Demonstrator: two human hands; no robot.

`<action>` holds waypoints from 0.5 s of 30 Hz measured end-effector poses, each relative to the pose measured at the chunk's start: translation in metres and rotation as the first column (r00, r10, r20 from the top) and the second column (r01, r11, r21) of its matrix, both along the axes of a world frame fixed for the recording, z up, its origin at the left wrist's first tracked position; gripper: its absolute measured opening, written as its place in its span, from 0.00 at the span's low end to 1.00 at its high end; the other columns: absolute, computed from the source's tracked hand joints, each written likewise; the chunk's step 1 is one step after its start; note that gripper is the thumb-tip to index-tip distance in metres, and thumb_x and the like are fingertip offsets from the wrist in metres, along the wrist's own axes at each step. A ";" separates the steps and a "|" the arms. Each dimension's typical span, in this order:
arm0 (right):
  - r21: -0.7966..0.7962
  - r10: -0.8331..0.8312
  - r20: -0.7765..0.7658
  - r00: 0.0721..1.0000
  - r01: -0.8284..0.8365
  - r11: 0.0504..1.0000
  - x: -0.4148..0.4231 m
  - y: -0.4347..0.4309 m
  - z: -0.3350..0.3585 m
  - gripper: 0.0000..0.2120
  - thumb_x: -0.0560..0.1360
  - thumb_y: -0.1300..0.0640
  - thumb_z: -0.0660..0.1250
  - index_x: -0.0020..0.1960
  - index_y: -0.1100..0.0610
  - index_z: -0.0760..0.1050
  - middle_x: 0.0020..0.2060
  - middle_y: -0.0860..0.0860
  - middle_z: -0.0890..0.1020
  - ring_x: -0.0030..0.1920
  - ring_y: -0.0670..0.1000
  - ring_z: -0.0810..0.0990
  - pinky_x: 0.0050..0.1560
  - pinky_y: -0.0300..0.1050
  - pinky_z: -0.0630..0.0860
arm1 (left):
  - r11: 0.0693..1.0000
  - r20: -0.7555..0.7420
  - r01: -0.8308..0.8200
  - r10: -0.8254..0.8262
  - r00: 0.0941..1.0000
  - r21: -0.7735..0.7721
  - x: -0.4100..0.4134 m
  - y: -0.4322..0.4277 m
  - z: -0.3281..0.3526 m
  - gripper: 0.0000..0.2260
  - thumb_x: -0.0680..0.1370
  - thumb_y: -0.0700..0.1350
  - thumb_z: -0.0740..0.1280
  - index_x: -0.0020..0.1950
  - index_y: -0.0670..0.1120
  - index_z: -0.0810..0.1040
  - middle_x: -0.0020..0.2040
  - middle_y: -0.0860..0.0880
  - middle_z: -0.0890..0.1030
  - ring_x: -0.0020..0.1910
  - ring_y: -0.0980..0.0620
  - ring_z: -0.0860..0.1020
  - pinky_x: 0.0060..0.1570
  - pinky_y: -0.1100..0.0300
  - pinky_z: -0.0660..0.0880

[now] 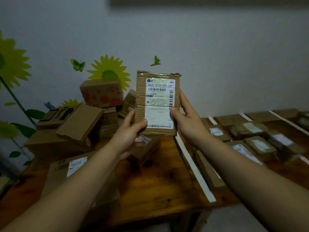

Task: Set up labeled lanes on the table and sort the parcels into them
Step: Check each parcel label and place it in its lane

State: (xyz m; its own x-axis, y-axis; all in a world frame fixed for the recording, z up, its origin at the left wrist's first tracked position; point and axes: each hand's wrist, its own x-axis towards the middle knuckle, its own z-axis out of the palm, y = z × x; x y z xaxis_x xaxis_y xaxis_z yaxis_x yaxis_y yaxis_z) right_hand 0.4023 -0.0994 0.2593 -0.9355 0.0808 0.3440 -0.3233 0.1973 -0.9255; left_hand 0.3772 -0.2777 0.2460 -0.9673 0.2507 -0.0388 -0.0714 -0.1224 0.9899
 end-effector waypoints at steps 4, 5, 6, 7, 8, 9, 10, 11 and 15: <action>-0.012 -0.141 0.002 0.990 0.141 0.990 0.036 0.061 0.008 0.23 0.80 0.58 0.60 0.74 0.48 0.60 0.59 0.43 0.76 0.52 0.40 0.80 0.49 0.40 0.81 | 0.999 -0.059 0.031 -0.029 0.998 0.023 0.013 0.061 0.019 0.16 0.78 0.37 0.63 0.63 0.48 0.66 0.48 0.49 0.80 0.38 0.55 0.82 0.39 0.55 0.77; -0.026 -0.168 0.015 0.986 0.169 0.985 0.049 0.081 0.011 0.21 0.80 0.57 0.60 0.71 0.48 0.62 0.59 0.45 0.77 0.51 0.44 0.81 0.48 0.43 0.82 | 0.998 -0.064 0.048 -0.045 0.997 0.041 0.017 0.082 0.022 0.14 0.78 0.37 0.63 0.62 0.47 0.66 0.49 0.47 0.79 0.36 0.56 0.81 0.33 0.58 0.77; -0.038 -0.194 0.021 0.981 0.195 0.980 0.060 0.103 0.013 0.19 0.80 0.57 0.60 0.69 0.46 0.63 0.58 0.47 0.77 0.50 0.45 0.82 0.46 0.43 0.82 | 0.996 -0.076 0.075 -0.072 0.995 0.046 0.022 0.104 0.023 0.13 0.78 0.37 0.63 0.61 0.47 0.66 0.47 0.47 0.80 0.34 0.56 0.81 0.28 0.61 0.76; -0.043 -0.213 0.019 0.977 0.214 0.976 0.071 0.126 0.016 0.18 0.80 0.57 0.60 0.68 0.44 0.65 0.58 0.47 0.78 0.50 0.46 0.82 0.44 0.42 0.82 | 0.993 -0.091 0.113 -0.110 0.990 0.037 0.028 0.127 0.024 0.13 0.78 0.37 0.63 0.60 0.48 0.66 0.45 0.48 0.81 0.33 0.57 0.81 0.25 0.63 0.74; -0.041 -0.224 0.024 0.974 0.225 0.973 0.083 0.152 0.020 0.18 0.80 0.58 0.60 0.67 0.43 0.66 0.58 0.47 0.78 0.50 0.45 0.82 0.43 0.40 0.82 | 0.987 -0.109 0.158 -0.155 0.982 0.019 0.034 0.152 0.025 0.14 0.78 0.38 0.63 0.61 0.51 0.66 0.42 0.50 0.83 0.34 0.56 0.82 0.25 0.64 0.74; -0.032 -0.229 0.037 0.973 0.230 0.973 0.094 0.178 0.024 0.19 0.80 0.58 0.59 0.67 0.41 0.66 0.57 0.45 0.79 0.50 0.44 0.82 0.43 0.39 0.81 | 0.980 -0.121 0.200 -0.197 0.973 0.009 0.042 0.179 0.026 0.15 0.78 0.39 0.63 0.61 0.53 0.65 0.40 0.50 0.85 0.37 0.54 0.83 0.28 0.63 0.75; -0.014 -0.229 0.045 0.972 0.229 0.973 0.107 0.204 0.029 0.20 0.80 0.59 0.59 0.67 0.39 0.67 0.56 0.43 0.80 0.50 0.43 0.82 0.43 0.39 0.80 | 0.971 -0.127 0.239 -0.236 0.963 0.005 0.050 0.206 0.027 0.16 0.78 0.40 0.63 0.62 0.55 0.65 0.42 0.50 0.85 0.41 0.52 0.84 0.34 0.59 0.77; 0.017 -0.230 0.052 0.972 0.230 0.973 0.119 0.231 0.033 0.21 0.79 0.59 0.60 0.67 0.38 0.67 0.55 0.42 0.80 0.51 0.42 0.81 0.45 0.39 0.80 | 0.962 -0.127 0.275 -0.272 0.954 0.007 0.058 0.233 0.028 0.18 0.78 0.41 0.63 0.63 0.57 0.64 0.44 0.49 0.85 0.45 0.49 0.84 0.40 0.55 0.79; 0.056 -0.262 0.105 0.959 0.258 0.965 0.165 0.327 0.037 0.22 0.80 0.54 0.60 0.70 0.36 0.65 0.59 0.44 0.80 0.55 0.47 0.82 0.55 0.52 0.80 | 0.923 -0.141 0.386 -0.384 0.913 -0.014 0.087 0.336 0.029 0.23 0.78 0.43 0.63 0.69 0.58 0.60 0.52 0.46 0.83 0.51 0.45 0.82 0.52 0.45 0.78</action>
State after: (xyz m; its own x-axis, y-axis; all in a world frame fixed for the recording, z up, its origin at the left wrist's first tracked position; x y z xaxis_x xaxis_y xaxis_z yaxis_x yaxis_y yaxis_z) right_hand 0.5674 0.2272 0.2962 -0.9165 0.3141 0.2478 -0.1518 0.3000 -0.9418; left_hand 0.4639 0.0584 0.2751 -0.7914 0.6040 0.0945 0.0218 -0.1266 0.9917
